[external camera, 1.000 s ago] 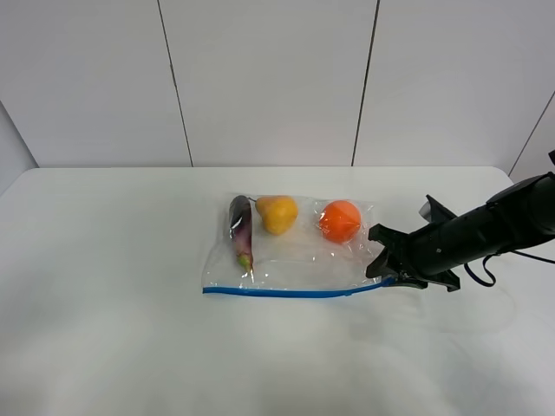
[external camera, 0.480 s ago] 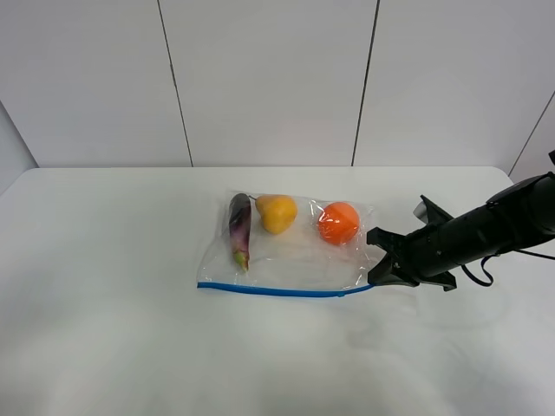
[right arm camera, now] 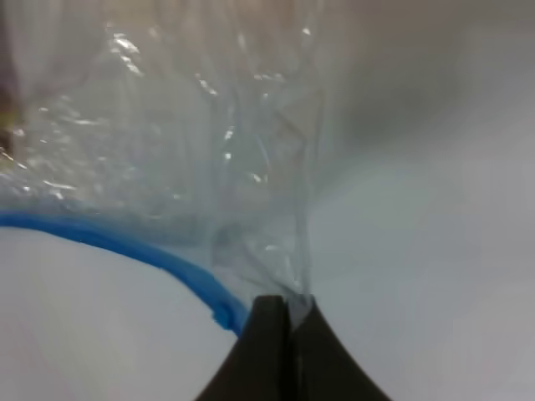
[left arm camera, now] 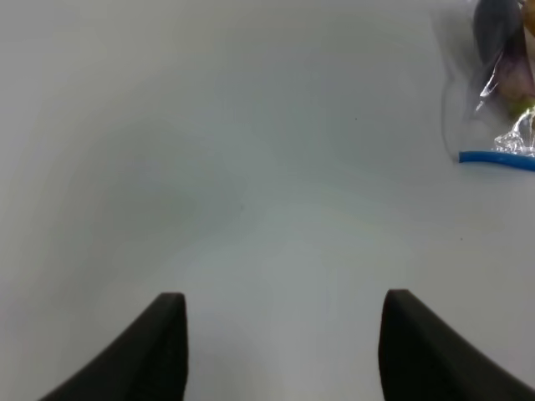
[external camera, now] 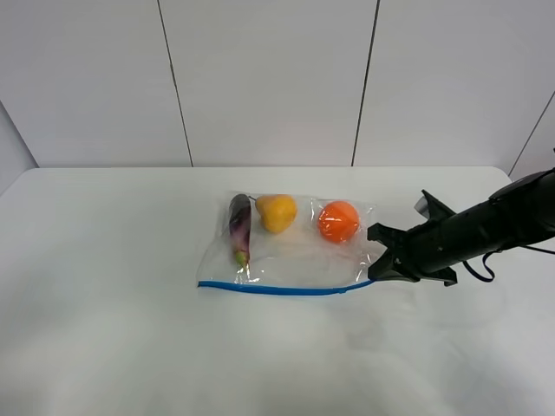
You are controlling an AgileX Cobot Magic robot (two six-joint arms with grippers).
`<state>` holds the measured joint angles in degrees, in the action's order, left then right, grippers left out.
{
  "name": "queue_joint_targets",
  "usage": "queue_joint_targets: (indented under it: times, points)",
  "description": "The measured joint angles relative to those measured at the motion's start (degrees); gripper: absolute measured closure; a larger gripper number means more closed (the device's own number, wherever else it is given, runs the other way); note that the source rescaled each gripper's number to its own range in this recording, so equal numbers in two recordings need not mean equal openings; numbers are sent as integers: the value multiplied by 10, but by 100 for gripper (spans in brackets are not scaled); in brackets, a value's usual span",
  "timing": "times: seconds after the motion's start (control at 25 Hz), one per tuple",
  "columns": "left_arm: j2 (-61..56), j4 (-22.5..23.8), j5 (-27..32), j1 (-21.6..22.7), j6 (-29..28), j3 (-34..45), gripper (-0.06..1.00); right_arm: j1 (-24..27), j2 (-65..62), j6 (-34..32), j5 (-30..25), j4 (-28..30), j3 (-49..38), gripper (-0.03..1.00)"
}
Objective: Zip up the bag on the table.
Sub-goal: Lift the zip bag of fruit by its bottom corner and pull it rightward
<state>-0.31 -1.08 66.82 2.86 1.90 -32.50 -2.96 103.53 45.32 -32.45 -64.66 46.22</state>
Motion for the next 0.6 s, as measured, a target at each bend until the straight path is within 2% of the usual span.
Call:
queue_joint_targets:
  times: [0.6]
  points:
    - [0,0,0,0,1,0,-6,0,-41,0,-51,0,66,96]
